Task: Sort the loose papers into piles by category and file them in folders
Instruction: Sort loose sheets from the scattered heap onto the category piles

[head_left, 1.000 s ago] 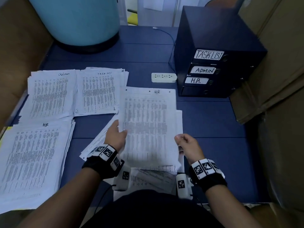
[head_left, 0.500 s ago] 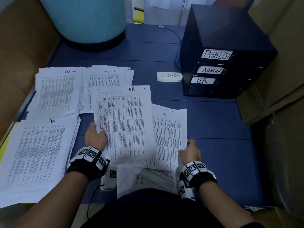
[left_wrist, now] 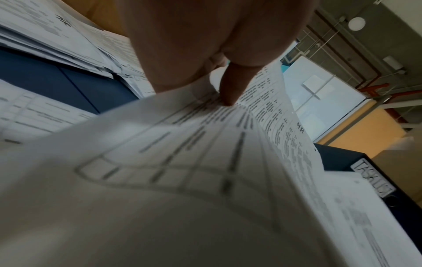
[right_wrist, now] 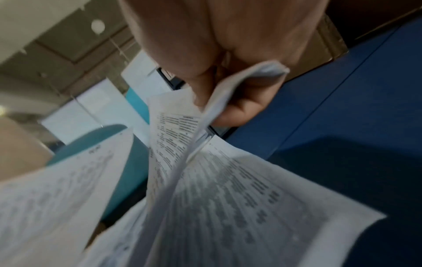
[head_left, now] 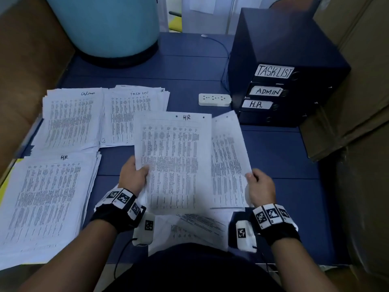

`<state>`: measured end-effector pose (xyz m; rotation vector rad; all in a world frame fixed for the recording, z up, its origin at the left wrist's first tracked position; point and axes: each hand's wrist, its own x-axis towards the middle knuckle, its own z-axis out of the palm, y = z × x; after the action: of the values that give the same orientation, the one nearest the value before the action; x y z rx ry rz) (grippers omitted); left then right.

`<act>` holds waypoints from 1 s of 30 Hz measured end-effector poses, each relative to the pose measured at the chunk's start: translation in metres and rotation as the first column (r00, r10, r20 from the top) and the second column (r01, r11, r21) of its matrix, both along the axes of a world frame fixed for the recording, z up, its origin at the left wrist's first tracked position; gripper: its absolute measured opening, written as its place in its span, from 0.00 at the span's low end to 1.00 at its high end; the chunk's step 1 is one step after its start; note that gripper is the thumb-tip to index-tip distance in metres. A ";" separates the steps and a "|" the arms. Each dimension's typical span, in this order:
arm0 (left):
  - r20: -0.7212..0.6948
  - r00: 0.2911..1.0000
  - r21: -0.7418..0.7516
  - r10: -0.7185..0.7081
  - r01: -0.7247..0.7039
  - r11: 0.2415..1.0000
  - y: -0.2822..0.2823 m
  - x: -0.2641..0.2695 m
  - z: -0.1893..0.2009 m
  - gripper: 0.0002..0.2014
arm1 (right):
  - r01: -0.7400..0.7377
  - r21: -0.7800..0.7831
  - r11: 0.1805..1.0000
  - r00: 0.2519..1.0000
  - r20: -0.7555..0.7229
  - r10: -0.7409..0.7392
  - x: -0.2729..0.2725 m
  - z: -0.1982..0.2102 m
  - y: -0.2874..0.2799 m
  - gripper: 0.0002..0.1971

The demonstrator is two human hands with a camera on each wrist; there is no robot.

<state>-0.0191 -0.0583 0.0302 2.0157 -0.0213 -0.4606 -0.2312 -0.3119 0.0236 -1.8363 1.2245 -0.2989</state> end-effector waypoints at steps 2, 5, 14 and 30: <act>-0.019 0.999 -0.028 -0.047 0.047 0.999 -0.009 -0.006 0.006 0.12 | 0.010 0.054 0.998 0.995 0.099 -0.015 0.005 0.001 0.001 0.12; -0.045 0.993 -0.080 -0.110 0.107 0.991 -0.021 -0.014 0.015 0.14 | -0.052 0.190 0.980 0.958 0.288 -0.005 0.011 0.004 0.005 0.14; -0.065 0.977 -0.112 -0.204 0.196 0.974 -0.033 -0.027 0.024 0.17 | -0.060 0.316 0.947 0.936 0.346 -0.056 0.019 0.002 0.016 0.10; 0.009 0.997 -0.042 0.072 -0.071 0.997 -0.007 -0.006 0.024 0.14 | 0.538 0.029 0.842 0.759 0.418 -0.500 -0.016 0.020 -0.051 0.13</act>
<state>-0.0248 -0.0654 0.0542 1.9715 0.0348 -0.4013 -0.2474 -0.3628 0.0440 -1.3644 1.4078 -1.0209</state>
